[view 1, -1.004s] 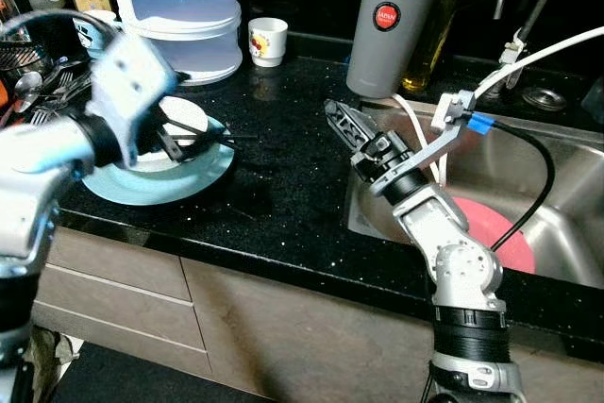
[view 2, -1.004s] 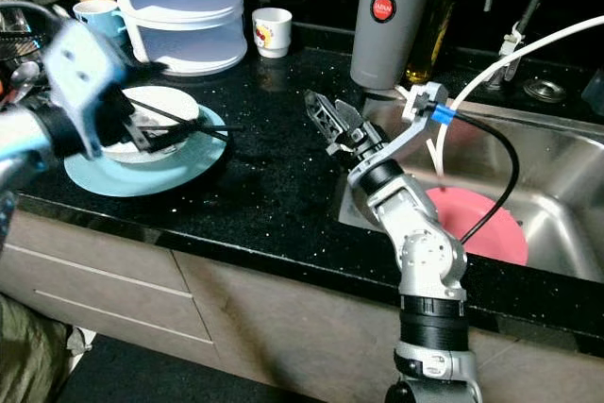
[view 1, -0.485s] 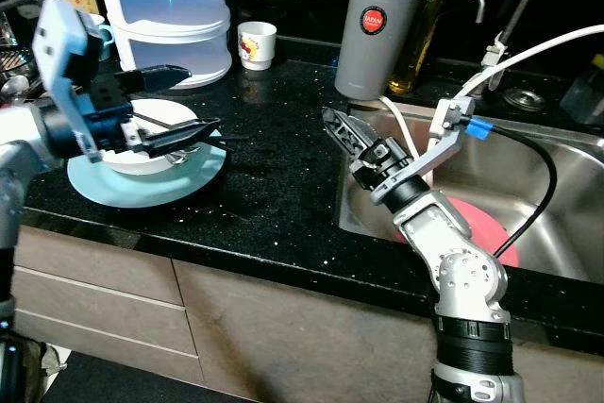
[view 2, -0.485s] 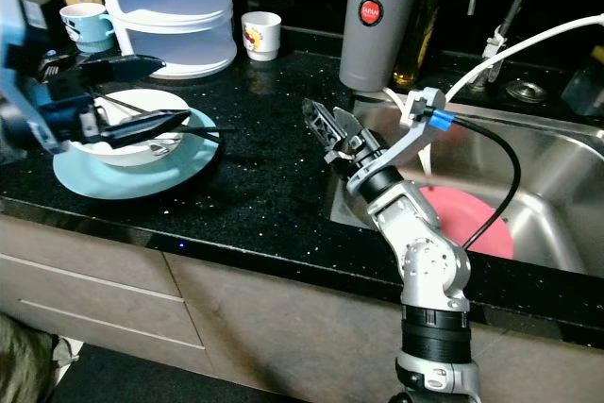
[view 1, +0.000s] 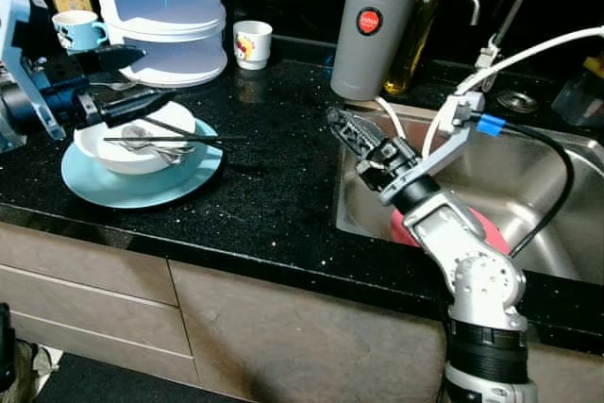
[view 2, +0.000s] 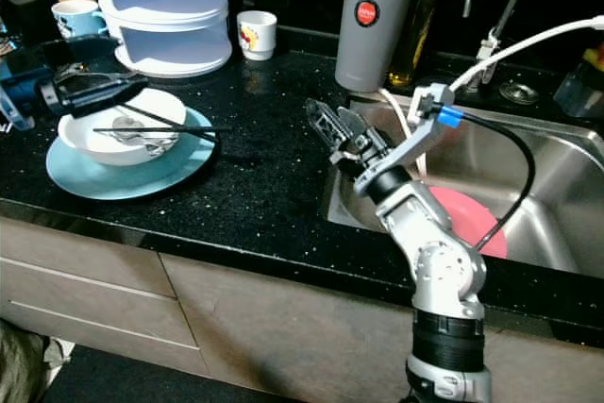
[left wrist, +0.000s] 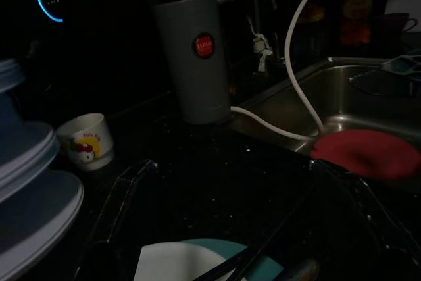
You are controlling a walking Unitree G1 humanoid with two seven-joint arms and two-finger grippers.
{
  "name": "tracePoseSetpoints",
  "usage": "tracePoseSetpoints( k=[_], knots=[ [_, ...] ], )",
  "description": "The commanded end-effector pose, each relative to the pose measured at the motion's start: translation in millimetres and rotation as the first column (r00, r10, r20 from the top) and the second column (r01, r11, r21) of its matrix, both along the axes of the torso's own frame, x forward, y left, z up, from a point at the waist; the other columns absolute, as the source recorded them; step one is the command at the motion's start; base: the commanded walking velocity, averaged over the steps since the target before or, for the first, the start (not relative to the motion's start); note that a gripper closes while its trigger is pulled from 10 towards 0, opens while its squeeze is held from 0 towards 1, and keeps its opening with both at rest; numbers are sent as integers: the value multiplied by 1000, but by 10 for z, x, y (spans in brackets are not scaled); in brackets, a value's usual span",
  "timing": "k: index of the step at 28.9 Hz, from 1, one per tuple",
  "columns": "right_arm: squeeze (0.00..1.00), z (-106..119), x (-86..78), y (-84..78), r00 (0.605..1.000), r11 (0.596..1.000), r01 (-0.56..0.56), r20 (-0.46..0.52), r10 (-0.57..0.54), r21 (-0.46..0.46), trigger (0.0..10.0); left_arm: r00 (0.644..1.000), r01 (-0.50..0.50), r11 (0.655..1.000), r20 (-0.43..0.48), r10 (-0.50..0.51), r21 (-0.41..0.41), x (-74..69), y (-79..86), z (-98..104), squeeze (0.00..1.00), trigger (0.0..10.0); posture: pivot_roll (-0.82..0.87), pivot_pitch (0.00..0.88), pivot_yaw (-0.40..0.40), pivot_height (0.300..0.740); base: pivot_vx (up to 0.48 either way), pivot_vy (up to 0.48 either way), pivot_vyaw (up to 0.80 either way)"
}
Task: Kitchen organization
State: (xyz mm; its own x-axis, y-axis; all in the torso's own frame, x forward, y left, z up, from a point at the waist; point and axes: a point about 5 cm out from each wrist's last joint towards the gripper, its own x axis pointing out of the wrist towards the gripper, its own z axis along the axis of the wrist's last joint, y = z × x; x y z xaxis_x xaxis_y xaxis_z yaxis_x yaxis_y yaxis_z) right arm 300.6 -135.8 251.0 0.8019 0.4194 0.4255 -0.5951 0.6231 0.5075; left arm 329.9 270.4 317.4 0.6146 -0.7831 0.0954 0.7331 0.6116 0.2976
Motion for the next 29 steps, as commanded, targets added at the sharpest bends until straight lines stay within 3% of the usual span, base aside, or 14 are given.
tracePoseSetpoints(
  k=[1, 10, 14, 16, 24, 29],
  knots=[
    [0, 11, -47, -72, 1000, 1000, 18, -11, -18, -2, 10000, 1000, 11, 1000, -5, -11, 16, 22, 7, 14, 0, 10000, -6, 39, -59, 740, 0, 0, 0],
    [0, 35, -151, -132, 1000, 1000, 17, -20, -17, 22, 10000, 996, 78, 997, -55, -77, 26, 40, 5, -36, 0, 10000, -22, 83, -51, 740, 0, 0, 0],
    [0, 81, -229, -106, 999, 997, -38, 4, 38, 72, 10000, 989, 116, 993, -93, -112, 38, 53, -7, -88, 0, 10000, -5, 101, -46, 740, 0, 0, 0],
    [0, 128, -284, -87, 996, 991, -82, 35, 79, 106, 10000, 981, 151, 985, -133, -139, 85, 68, -56, -181, 0, 10000, -6, 105, -44, 740, 0, 0, 0],
    [0, 240, -480, -1, 970, 969, -224, 123, 211, 108, 10000, 973, 183, 976, -165, -163, 114, 98, -108, -253, 0, 10000, -3, 118, -38, 740, 0, 0, 0],
    [0, 252, -559, 34, 959, 957, -267, 128, 253, 110, 10000, 968, 200, 965, -186, -168, 171, 153, -196, -349, 0, 10000, -4, 125, -31, 740, 0, 0, 0]
  ],
)
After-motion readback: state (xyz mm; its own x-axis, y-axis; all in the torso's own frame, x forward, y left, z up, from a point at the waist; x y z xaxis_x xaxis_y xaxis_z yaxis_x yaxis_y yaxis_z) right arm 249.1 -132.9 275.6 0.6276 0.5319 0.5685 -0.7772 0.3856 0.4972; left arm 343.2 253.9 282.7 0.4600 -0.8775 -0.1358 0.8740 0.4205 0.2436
